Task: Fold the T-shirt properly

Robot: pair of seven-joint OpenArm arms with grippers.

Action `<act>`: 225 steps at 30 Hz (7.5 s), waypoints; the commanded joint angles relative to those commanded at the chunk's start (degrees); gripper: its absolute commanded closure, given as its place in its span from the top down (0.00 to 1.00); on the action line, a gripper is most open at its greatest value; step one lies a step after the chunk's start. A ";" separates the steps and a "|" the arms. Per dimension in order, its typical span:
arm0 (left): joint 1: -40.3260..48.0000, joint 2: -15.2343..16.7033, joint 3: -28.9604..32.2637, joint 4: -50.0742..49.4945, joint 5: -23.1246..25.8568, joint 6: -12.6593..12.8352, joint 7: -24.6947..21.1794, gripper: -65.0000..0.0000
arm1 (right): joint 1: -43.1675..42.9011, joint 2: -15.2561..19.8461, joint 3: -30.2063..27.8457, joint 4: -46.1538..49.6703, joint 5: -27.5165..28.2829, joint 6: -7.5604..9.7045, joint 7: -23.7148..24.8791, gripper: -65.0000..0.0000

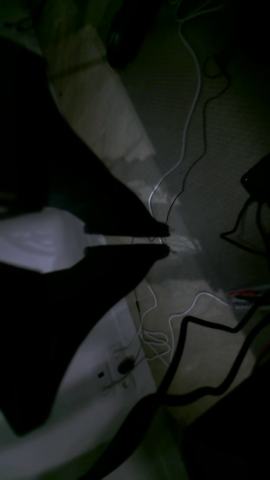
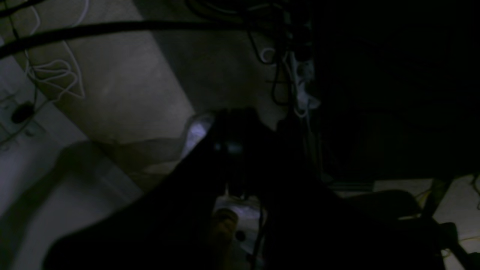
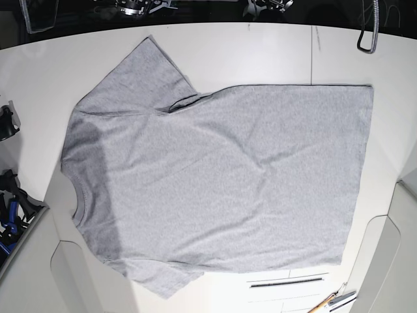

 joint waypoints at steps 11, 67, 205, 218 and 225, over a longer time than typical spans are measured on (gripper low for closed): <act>0.26 -1.90 0.00 -0.02 -1.92 -0.02 0.55 0.11 | -0.15 0.02 0.00 0.00 2.95 -0.02 0.00 0.03; 44.96 -17.81 -1.20 58.95 -6.86 -1.88 -1.03 0.11 | -34.12 32.48 0.02 57.59 12.96 -6.78 -16.55 0.03; 22.60 -21.68 -55.91 70.84 -58.60 -16.74 24.65 0.40 | -25.92 -1.03 73.96 77.61 74.01 8.13 -40.50 0.51; 21.62 -21.68 -52.11 70.31 -59.54 -18.01 23.34 0.40 | -25.51 -1.97 69.02 76.74 72.65 8.15 -39.10 0.51; 21.31 -21.53 -52.11 70.31 -59.54 -18.03 23.34 0.40 | -25.51 -1.92 68.63 76.74 71.93 8.15 -38.56 0.50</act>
